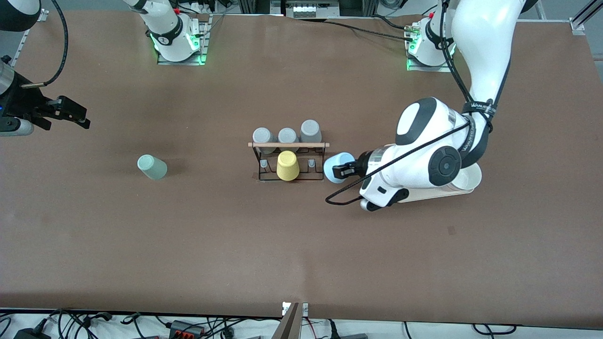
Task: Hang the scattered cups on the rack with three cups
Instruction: 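Carry the light blue cup with the left gripper to the rack, then set the light blue cup beside the yellow cup and open the left gripper, then withdraw the left gripper while the right gripper reaches the teal cup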
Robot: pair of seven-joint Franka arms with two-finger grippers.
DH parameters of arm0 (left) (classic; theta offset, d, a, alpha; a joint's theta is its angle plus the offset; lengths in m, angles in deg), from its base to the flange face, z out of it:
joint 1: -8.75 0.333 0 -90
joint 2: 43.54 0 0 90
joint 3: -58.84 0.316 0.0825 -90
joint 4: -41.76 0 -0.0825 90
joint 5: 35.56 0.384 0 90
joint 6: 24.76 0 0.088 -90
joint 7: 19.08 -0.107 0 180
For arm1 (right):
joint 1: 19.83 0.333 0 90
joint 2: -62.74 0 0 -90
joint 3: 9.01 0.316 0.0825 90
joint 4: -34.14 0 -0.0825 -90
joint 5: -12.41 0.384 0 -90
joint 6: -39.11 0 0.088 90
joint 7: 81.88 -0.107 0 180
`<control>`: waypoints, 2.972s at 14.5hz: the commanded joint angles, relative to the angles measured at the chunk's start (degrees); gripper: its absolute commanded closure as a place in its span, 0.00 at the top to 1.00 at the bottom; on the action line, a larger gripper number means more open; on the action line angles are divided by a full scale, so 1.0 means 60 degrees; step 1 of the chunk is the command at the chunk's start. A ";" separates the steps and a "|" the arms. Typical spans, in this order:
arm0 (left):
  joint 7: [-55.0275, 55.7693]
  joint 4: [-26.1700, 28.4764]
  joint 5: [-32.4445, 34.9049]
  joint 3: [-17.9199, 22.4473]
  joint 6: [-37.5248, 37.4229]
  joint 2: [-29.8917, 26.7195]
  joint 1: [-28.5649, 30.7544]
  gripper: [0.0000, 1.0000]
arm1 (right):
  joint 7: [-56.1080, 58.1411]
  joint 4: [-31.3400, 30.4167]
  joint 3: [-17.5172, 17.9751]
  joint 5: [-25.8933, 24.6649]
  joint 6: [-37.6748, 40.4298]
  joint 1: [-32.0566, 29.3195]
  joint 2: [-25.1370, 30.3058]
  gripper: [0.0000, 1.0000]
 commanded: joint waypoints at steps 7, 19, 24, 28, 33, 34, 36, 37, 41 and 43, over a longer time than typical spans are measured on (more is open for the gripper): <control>0.1031 -0.0384 -0.0286 0.0066 -0.0091 0.0313 -0.0560 0.01 | 0.0130 0.0164 0.0064 0.0067 0.0013 -0.0077 -0.0125 1.00; 0.1148 -0.0282 0.0827 0.0110 0.0906 0.0942 -0.1248 0.03 | 0.0101 0.0180 0.0123 0.0067 -0.0002 -0.0063 -0.0199 1.00; 0.1178 -0.0267 0.0987 0.0242 0.1155 0.0988 -0.1396 0.99 | 0.0174 0.0165 0.0094 0.0082 0.0042 -0.0136 -0.0199 1.00; 0.1221 -0.0296 0.3300 0.0271 0.0485 -0.0269 -0.1046 1.00 | 0.0174 0.0165 0.0094 0.0082 0.0071 -0.0136 -0.0199 1.00; 0.0623 -0.0254 0.4079 0.0388 -0.1537 -0.2172 0.0477 1.00 | 0.0160 0.0121 0.0094 0.0082 0.0028 -0.0136 -0.0257 1.00; 0.0563 -0.0253 0.4108 0.0461 -0.1773 -0.2452 0.0624 1.00 | 0.0116 0.0121 0.0094 0.0082 0.0028 -0.0107 -0.0446 1.00; -0.0120 -0.0311 0.4268 0.0404 -0.1848 -0.2689 0.1267 1.00 | 0.0057 0.0135 0.0108 0.0082 -0.0045 -0.0063 -0.0972 1.00; -0.1054 -0.0297 0.4342 0.0447 -0.1950 -0.2776 0.1401 1.00 | 0.0057 0.0121 0.0108 0.0082 -0.0147 -0.0034 -0.1294 1.00; -0.4138 -0.0209 0.4343 0.0374 -0.2754 -0.3391 0.2281 1.00 | 0.0057 -0.0287 0.0108 -0.0065 -0.1244 -0.0004 -0.2131 1.00; -0.4285 -0.0122 0.4416 0.0418 -0.3253 -0.3582 0.2310 1.00 | 0.0057 -0.0930 0.0108 -0.0109 -0.1903 -0.0004 -0.2278 1.00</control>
